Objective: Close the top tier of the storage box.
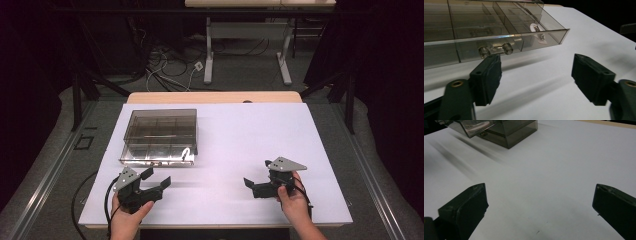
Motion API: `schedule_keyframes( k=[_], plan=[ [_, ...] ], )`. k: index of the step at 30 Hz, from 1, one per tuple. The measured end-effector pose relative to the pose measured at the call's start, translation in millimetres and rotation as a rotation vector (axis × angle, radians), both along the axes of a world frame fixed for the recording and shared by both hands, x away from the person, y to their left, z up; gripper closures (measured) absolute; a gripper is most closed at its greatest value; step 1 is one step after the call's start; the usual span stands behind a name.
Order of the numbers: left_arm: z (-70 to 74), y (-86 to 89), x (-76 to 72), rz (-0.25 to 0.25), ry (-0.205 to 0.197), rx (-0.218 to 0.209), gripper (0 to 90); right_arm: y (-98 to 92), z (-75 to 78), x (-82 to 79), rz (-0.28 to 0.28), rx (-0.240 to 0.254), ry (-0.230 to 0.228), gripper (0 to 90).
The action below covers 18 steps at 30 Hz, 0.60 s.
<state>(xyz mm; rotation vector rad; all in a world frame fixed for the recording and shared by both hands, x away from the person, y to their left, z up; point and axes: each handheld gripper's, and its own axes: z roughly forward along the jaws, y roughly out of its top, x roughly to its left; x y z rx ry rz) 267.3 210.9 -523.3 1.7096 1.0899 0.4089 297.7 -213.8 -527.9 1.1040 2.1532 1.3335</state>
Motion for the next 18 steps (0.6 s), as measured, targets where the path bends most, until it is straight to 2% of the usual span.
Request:
schedule_keyframes(
  k=[3,7,9,13,18],
  plan=[
    [1.9,1.7,0.4,0.012,0.001,0.017,32.4,-0.5,1.7,-0.3,-0.007,0.008,-0.005,0.0],
    [6.3,4.5,0.2,0.04,-0.003,0.008,40.3,-4.0,3.1,-0.9,-0.015,0.015,-0.009,0.0],
    [9.2,5.4,0.0,0.053,-0.021,0.019,47.6,-5.9,3.1,-0.9,-0.019,0.017,-0.006,0.0],
    [14.1,3.9,-0.8,0.078,-0.04,0.039,53.3,-8.8,4.0,0.3,-0.024,0.026,-0.003,0.0],
    [15.5,6.3,-1.1,0.111,-0.004,0.041,62.3,-10.6,3.6,0.4,-0.035,0.042,0.012,0.0]
  ],
)
